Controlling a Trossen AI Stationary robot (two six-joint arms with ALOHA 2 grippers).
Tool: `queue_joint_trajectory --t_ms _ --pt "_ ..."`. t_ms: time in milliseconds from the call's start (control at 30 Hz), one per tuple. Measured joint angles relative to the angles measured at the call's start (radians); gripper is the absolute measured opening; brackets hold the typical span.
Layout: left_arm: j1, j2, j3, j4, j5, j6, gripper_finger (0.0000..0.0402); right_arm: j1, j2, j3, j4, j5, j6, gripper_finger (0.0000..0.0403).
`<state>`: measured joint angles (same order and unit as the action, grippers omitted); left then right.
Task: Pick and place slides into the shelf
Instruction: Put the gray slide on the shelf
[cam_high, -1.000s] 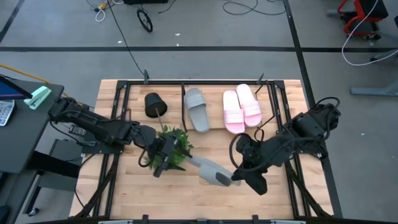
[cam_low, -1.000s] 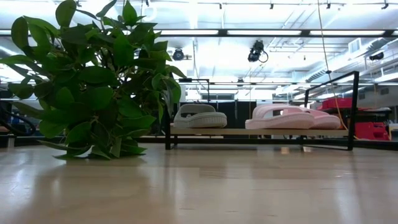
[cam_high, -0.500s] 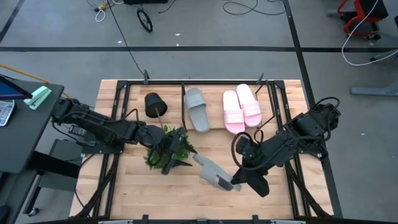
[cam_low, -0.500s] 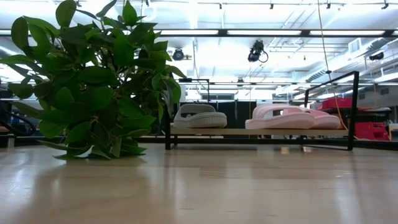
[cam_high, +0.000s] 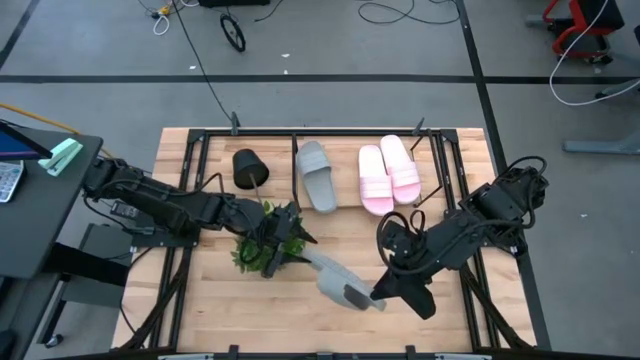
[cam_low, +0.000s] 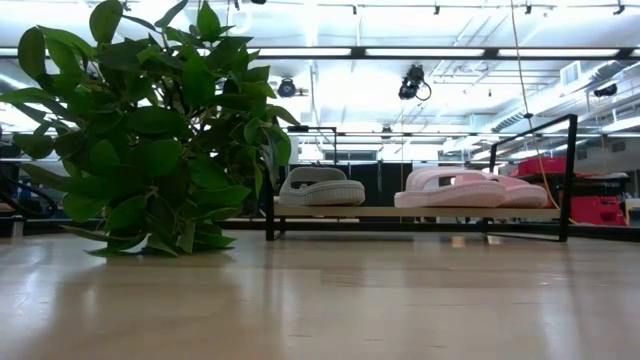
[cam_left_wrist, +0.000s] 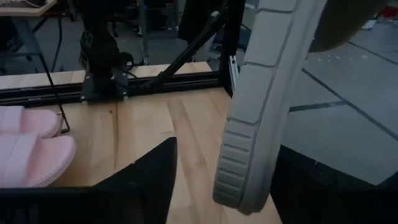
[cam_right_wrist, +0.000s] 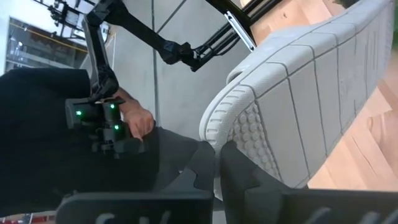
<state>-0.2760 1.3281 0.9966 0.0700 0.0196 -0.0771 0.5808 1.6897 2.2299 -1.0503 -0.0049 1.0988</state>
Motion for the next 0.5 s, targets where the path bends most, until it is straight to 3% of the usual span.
queue_joint_trajectory --t_ms 367,500 --pt "-0.003 0.0 0.0 0.047 0.003 -0.043 0.0092 -0.001 -0.001 0.001 0.009 0.031 -0.027 0.0008" --pt "-0.003 0.0 0.0 0.05 0.003 -0.08 0.0064 -0.003 -0.002 0.001 0.025 0.044 0.003 0.0053"
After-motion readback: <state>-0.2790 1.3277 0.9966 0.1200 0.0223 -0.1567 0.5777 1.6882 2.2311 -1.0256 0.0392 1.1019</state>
